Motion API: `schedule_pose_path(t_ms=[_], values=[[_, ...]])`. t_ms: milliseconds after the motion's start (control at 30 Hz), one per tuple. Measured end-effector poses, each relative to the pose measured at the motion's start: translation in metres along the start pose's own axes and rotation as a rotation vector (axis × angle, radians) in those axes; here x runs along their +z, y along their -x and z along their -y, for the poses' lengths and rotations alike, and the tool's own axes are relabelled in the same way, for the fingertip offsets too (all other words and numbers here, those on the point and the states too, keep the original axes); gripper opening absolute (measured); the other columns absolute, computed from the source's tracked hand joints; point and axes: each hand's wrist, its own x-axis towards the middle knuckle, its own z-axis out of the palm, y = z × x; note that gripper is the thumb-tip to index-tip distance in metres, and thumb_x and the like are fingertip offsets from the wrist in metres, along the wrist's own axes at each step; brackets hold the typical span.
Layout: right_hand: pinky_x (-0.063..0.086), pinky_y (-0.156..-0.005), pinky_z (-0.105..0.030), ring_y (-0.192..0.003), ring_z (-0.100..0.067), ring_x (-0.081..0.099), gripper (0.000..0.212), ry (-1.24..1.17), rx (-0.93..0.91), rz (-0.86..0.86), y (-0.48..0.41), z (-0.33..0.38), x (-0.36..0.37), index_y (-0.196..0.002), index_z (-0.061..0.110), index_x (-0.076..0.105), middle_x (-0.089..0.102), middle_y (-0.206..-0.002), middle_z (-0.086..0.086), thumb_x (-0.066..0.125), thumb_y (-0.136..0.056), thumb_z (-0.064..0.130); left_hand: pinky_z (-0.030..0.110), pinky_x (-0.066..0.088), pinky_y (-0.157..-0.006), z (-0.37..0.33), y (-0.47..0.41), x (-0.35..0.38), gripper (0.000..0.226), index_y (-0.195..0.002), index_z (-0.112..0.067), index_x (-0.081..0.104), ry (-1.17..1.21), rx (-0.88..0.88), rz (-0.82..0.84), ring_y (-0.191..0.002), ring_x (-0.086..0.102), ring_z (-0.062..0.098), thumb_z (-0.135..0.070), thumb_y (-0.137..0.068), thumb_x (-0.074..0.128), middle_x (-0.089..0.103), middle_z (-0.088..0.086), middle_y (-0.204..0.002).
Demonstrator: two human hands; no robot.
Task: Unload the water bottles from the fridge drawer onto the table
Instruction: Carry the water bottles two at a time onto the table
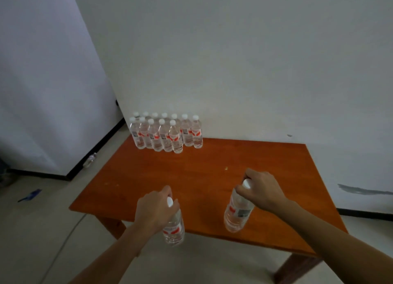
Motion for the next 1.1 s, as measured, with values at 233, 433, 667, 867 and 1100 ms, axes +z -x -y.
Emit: schedule_pose_path(t_ms=[233,433,667,867,1100], values=[[0.049,-0.057,-0.017,-0.069,-0.006,0.058,0.027,-0.016,0.019,0.004,-0.108,0.028,0.04,-0.091,0.024,0.055,0.06,-0.083,0.007,0.063,-0.084,0.048,0.013,0.03,-0.049,0.069,-0.101,0.012,0.019,-0.085,-0.03,0.046,0.014,0.004,0.022,-0.055,0.05,0.002,-0.047,-0.091,0.053,0.052,-0.012,-0.065],[0.04,-0.058,-0.013,-0.075,-0.007,0.057,0.026,-0.077,-0.015,0.05,-0.219,0.071,0.086,-0.093,0.027,0.05,0.058,-0.087,0.009,0.064,-0.085,0.048,0.01,0.031,-0.047,0.137,-0.195,0.014,0.02,-0.088,-0.031,0.045,-0.03,-0.003,0.059,-0.052,0.049,0.001,-0.049,-0.091,0.053,0.051,-0.013,-0.065],[0.052,-0.068,-0.02,-0.076,-0.005,0.059,0.025,-0.217,-0.054,0.087,-0.319,0.137,0.128,-0.095,0.024,0.056,0.061,-0.089,0.009,0.067,-0.084,0.043,0.017,0.041,-0.055,0.222,-0.292,0.008,0.021,-0.086,-0.03,0.046,-0.026,-0.029,0.006,-0.059,0.053,0.003,-0.046,-0.088,0.058,0.055,-0.011,-0.069],[0.047,-0.066,-0.015,-0.077,-0.004,0.057,0.023,-0.26,0.009,0.056,-0.388,0.2,0.172,-0.095,0.023,0.055,0.058,-0.087,0.01,0.068,-0.085,0.04,0.023,0.036,-0.056,0.299,-0.383,0.014,0.021,-0.085,-0.027,0.047,-0.04,0.024,0.027,-0.063,0.053,0.009,-0.045,-0.089,0.057,0.056,-0.009,-0.072],[0.057,-0.071,-0.027,-0.078,-0.01,0.061,0.025,-0.256,0.158,0.052,-0.443,0.26,0.219,-0.099,0.021,0.055,0.063,-0.09,0.004,0.068,-0.085,0.038,0.024,0.037,-0.059,0.357,-0.473,0.026,0.021,-0.095,-0.023,0.053,-0.017,0.206,0.138,-0.068,0.054,0.011,-0.042,-0.088,0.057,0.059,-0.008,-0.08]])
